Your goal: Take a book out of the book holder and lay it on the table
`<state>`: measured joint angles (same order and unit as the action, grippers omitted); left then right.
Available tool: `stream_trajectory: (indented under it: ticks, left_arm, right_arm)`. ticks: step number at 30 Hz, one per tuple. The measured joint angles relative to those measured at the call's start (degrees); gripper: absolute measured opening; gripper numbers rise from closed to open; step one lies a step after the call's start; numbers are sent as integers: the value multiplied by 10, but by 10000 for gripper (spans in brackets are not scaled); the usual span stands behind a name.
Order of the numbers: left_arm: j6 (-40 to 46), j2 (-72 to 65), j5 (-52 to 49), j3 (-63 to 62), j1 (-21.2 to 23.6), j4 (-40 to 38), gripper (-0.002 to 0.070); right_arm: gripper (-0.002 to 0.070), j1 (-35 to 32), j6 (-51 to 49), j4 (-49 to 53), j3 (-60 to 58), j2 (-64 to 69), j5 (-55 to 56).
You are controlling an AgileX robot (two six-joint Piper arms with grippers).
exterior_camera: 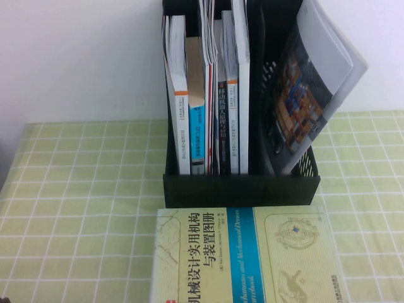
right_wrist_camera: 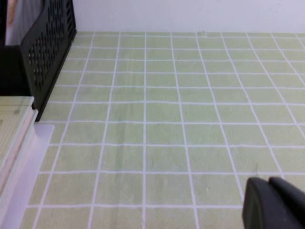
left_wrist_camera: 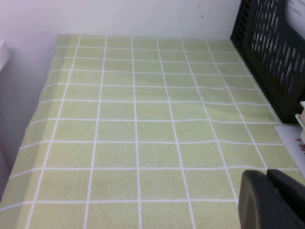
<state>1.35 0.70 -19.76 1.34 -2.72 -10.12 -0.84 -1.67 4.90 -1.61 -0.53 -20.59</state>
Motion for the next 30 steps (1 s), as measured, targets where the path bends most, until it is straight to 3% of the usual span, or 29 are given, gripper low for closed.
stream_trajectory:
  ticks: [30]
  left_arm:
    - [5,0,0,0,0,0,-1]
  right_arm:
    - [-3,0,0,0,0,0,1]
